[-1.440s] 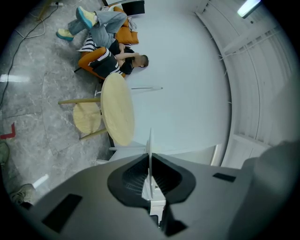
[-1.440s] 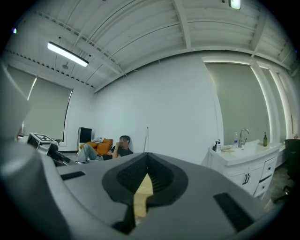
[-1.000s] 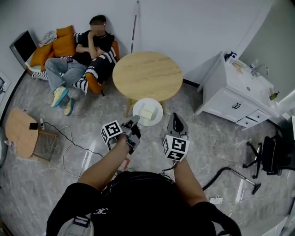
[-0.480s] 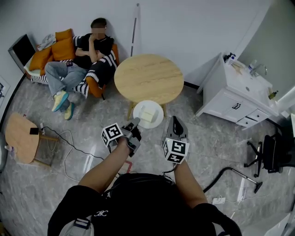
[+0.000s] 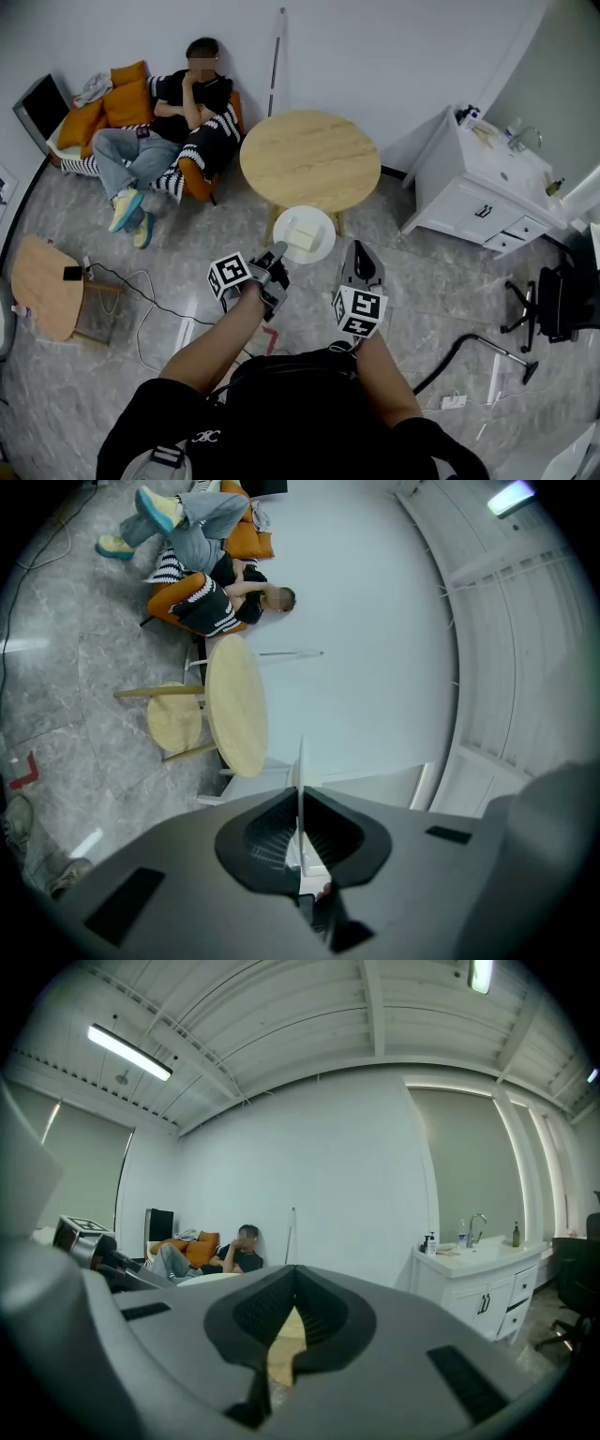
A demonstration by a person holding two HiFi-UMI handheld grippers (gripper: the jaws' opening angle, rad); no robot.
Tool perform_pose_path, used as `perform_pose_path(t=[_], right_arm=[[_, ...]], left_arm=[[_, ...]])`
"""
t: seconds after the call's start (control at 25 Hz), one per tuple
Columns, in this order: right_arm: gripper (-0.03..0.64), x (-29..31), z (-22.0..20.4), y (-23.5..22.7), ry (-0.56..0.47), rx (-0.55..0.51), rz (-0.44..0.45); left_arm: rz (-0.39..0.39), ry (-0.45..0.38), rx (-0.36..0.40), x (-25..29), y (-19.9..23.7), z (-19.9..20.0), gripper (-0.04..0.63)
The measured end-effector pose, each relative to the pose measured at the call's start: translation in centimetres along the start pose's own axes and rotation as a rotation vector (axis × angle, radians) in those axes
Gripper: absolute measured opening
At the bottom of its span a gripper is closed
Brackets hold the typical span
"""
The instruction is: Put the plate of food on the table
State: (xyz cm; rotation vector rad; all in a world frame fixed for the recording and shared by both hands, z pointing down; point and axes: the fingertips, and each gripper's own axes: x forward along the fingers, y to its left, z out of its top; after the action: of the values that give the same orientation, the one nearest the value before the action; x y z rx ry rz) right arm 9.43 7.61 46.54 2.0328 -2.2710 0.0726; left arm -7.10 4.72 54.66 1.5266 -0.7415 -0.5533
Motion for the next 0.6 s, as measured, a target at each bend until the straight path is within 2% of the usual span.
perform_pose_path(t=[0.24, 0.6], right_arm=[[0.005, -0.3, -0.1, 0.3, 0.009, 0.002, -0.010], [0.005, 1.7, -0.4, 1.9, -0.004, 0.015, -0.008]], left_arm=[[0.017, -0.002, -0.005, -0.4, 0.5, 0.3, 0.023], [-0.015, -0.003, -0.012, -0.7, 0.6, 2.7, 0.023]])
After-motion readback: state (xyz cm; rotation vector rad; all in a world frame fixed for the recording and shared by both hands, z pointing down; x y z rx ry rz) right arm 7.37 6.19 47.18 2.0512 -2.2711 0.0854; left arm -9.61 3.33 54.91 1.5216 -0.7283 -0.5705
